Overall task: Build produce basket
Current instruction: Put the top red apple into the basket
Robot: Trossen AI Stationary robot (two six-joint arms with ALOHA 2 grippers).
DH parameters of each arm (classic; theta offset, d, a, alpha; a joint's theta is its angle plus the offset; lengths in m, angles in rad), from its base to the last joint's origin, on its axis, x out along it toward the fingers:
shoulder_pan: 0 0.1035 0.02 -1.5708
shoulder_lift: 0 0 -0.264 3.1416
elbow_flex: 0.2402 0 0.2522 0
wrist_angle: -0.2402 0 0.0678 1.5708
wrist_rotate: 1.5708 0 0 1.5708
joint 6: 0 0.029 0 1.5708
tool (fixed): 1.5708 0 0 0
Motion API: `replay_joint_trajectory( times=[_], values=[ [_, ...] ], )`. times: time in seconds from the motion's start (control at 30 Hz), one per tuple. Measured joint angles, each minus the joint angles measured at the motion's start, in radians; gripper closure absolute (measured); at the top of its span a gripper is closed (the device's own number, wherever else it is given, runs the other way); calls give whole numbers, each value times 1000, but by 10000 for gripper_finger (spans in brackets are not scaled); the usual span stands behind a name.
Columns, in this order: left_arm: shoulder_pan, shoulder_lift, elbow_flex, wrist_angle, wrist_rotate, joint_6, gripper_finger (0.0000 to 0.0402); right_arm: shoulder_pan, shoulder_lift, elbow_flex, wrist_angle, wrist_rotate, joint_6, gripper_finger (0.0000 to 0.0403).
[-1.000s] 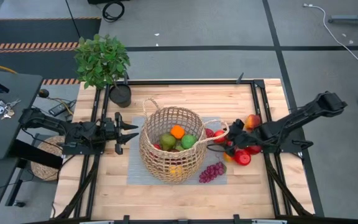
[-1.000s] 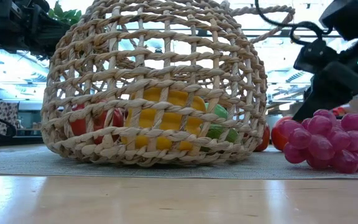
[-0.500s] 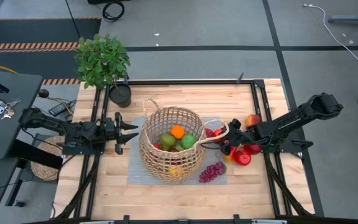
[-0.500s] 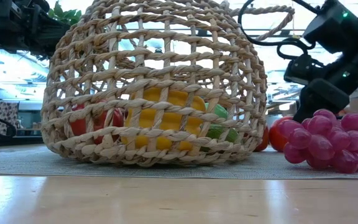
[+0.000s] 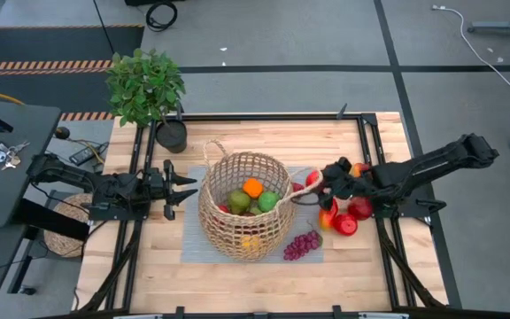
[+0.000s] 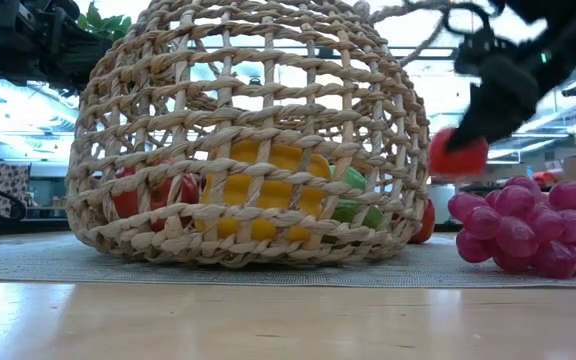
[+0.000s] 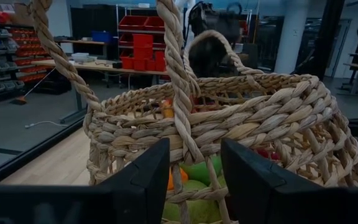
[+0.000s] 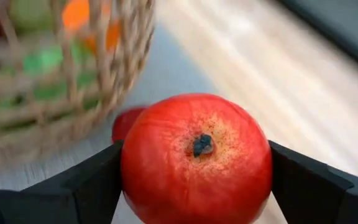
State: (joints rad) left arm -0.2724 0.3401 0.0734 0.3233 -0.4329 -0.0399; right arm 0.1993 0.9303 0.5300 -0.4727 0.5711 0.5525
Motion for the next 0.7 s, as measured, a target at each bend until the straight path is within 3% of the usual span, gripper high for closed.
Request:
replay_joint_trajectory(
  times=[0.3,0.57,0.7],
  values=[
    [0,0,0,0,0,0,253,0,-110,191,-143,63,-39,49],
    [0,0,0,0,0,0,251,-68,-208,217,-167,299,-173,49],
    [0,0,0,0,0,0,254,-168,-226,217,-101,204,-267,48]
  ],
)
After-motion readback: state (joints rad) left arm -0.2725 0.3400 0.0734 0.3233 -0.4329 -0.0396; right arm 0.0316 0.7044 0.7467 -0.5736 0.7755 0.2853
